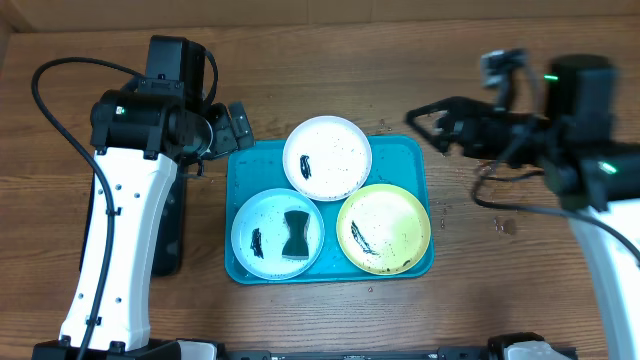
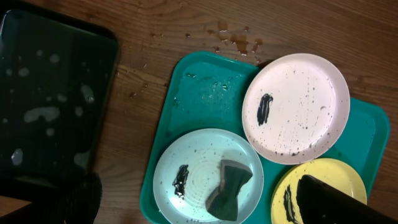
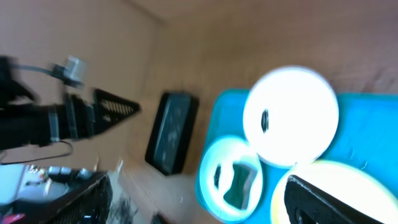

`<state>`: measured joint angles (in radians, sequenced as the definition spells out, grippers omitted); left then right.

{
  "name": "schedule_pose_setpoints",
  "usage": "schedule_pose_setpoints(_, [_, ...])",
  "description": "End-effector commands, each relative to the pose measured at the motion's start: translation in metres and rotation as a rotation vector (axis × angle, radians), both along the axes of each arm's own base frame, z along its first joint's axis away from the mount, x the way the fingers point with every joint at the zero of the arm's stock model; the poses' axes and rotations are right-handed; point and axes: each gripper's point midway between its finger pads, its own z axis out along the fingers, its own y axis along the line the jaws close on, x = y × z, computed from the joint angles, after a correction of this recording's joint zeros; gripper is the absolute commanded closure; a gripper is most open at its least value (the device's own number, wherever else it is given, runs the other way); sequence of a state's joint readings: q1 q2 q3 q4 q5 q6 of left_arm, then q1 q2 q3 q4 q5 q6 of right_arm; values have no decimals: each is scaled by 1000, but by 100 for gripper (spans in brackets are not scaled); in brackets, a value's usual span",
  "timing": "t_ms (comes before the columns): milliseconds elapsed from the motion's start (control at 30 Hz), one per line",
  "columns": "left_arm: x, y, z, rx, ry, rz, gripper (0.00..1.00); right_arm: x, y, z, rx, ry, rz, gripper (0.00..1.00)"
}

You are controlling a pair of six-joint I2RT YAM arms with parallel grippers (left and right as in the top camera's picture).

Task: Clean dirty plates on tray and stack at the side
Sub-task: 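Reach the right gripper to the light blue plate rim and grasp it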

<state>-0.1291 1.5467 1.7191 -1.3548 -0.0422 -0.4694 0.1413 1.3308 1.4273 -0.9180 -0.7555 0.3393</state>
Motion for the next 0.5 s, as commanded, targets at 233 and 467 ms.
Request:
schedule_pose_setpoints(233, [1, 2, 0, 5, -1, 14, 0, 3, 62, -78, -348, 136, -140, 13])
schedule_pose_setpoints(467, [1, 2, 0, 5, -1, 14, 0, 2, 90, -138, -491, 229, -177, 27])
